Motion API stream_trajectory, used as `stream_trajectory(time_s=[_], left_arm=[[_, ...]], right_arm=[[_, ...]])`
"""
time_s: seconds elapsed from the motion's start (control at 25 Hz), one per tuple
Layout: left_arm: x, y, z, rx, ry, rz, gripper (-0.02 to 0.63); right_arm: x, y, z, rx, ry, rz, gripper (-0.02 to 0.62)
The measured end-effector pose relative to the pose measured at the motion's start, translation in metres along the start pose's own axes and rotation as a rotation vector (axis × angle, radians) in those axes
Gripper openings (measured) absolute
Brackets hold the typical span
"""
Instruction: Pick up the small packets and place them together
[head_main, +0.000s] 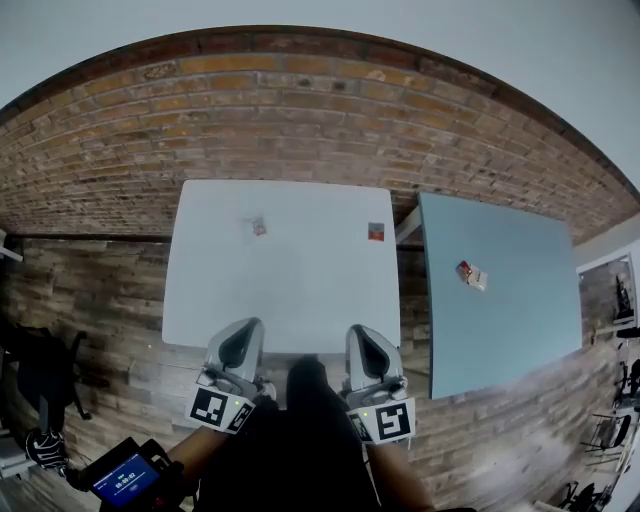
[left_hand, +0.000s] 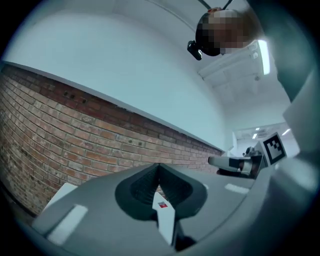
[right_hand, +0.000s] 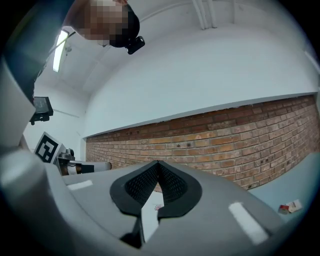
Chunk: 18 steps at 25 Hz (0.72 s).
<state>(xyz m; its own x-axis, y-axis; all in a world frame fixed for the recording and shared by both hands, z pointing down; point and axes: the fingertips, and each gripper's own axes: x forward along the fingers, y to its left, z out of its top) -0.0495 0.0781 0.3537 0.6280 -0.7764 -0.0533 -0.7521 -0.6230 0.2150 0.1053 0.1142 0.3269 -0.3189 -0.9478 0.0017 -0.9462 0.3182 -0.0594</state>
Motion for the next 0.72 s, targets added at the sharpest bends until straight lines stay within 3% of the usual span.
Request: stream_trajectory(time_s=[0.24,0.4,0.52,0.72], left_arm=[[0.066,0.034,-0.027,-0.011,0.077,0.089,0.002],[0.089,0.068,-0.045,0.016,0.137,0.193,0.002],[0.098,0.095,-0.056,-0.007,0.16,0.256,0.002],[0.124,0.135,-0.082,-0.049,0.208,0.288,0.002]], right_arm=[[0.053,-0.044,0.028,-0.025,-0.068,0.111,0.0],[0.086,-0.067,0.026,-0.03,-0.034,0.175,0.0],[0.108,-0.073,0.022,-0.011,-0.006,0.196,0.0],[0.133,-0.069,0.006,-0.002,0.075,0.195,0.0]])
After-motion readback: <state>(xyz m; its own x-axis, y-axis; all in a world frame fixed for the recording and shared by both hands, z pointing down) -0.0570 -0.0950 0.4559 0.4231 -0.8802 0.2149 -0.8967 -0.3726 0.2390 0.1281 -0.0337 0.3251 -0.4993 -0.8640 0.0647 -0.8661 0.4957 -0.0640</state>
